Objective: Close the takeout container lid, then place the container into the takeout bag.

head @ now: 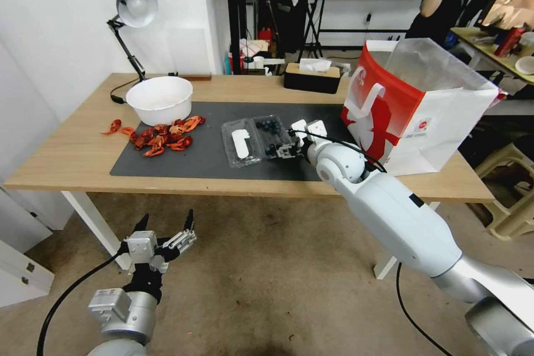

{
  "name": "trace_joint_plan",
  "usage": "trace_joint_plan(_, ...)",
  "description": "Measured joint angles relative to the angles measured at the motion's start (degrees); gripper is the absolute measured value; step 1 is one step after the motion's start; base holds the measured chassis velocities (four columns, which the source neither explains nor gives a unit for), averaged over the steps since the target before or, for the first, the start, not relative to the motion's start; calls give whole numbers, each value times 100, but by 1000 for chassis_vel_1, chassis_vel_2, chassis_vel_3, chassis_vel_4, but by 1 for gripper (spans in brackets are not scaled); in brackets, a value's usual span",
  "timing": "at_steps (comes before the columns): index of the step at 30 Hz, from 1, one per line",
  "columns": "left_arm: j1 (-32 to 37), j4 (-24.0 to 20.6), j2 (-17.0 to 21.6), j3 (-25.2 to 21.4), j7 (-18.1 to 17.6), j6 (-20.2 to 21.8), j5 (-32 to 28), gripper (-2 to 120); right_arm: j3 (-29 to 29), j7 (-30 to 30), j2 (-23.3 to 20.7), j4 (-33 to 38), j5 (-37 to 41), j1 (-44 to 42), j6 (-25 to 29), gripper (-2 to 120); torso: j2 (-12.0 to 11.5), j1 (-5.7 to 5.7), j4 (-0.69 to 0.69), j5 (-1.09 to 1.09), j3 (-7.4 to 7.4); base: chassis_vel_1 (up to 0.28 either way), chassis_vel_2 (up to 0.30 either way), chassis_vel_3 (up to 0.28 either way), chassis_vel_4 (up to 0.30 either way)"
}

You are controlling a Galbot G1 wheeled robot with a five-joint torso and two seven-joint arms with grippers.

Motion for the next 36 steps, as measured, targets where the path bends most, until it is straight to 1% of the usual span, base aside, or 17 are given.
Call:
trace_joint_plan(19, 90, -46, -67, 40, -8, -81, 134, 100, 9, 89, -94, 407, 167, -282, 2, 100, 0, 0, 0, 0, 0, 0, 0, 0, 0)
trace_joint_plan(22, 103, -101, -73, 55, -7, -85, 136, 100, 171, 84, -61, 487, 138, -368, 2, 100, 0, 0, 0, 0, 0, 0, 0, 0, 0)
trace_joint_plan(24, 107, -143, -69, 56, 1, -119, 112, 100, 561, 76, 25, 748, 103, -597, 14, 100, 0, 0, 2, 0, 0, 0, 0, 0, 0)
trace_joint_plan(25, 107, -143, -69, 56, 1, -119, 112, 100, 561, 76, 25, 748, 103, -597, 14, 100, 0, 0, 2, 0, 0, 0, 0, 0, 0)
trace_joint_plan(26, 107, -143, -65, 53, 2, -139, 98, 100, 782, 74, 70, 896, 37, -736, 78, 100, 0, 0, 1, 0, 0, 0, 0, 0, 0)
trace_joint_plan(27, 105, -143, -59, 52, 3, -152, 86, 100, 936, 70, 95, 1015, 6, -854, 212, 100, 0, 0, 1, -1, 0, 0, 0, 0, 0)
trace_joint_plan(28, 98, -139, -46, 49, 3, -165, 60, 100, 1306, -9, 149, 1348, -115, -1261, 751, 100, 0, 0, 2, -1, 0, 0, 0, 0, 0)
trace_joint_plan(29, 98, -139, -46, 49, 3, -165, 60, 100, 1306, -9, 149, 1348, -115, -1261, 751, 100, 0, 0, 2, -1, 0, 0, 0, 0, 0)
trace_joint_plan(31, 74, -127, -32, 48, 4, -172, 29, 100, 1657, -120, 196, 1706, -320, -1837, 1452, 100, 1, 0, 1, 0, 0, 0, 0, 0, 0)
trace_joint_plan(32, 54, -127, -21, 51, 9, -174, -6, 100, 1888, -176, 240, 1955, -427, -2311, 1818, 100, 0, 0, 0, 0, 0, 0, 0, 0, 0)
trace_joint_plan(33, 54, -127, -21, 51, 9, -174, -6, 100, 1888, -176, 240, 1955, -427, -2311, 1818, 100, 0, 0, 0, 0, 0, 0, 0, 0, 0)
trace_joint_plan(35, 17, -130, 8, 78, 31, -168, -82, 100, 2328, -326, 361, 2316, -656, -3168, 2520, 100, 0, 0, -2, 2, 0, 0, 0, 0, 0)
trace_joint_plan(36, 17, -130, 8, 78, 31, -168, -82, 100, 2328, -326, 361, 2316, -656, -3168, 2520, 100, 0, 0, -2, 2, 0, 0, 0, 0, 0)
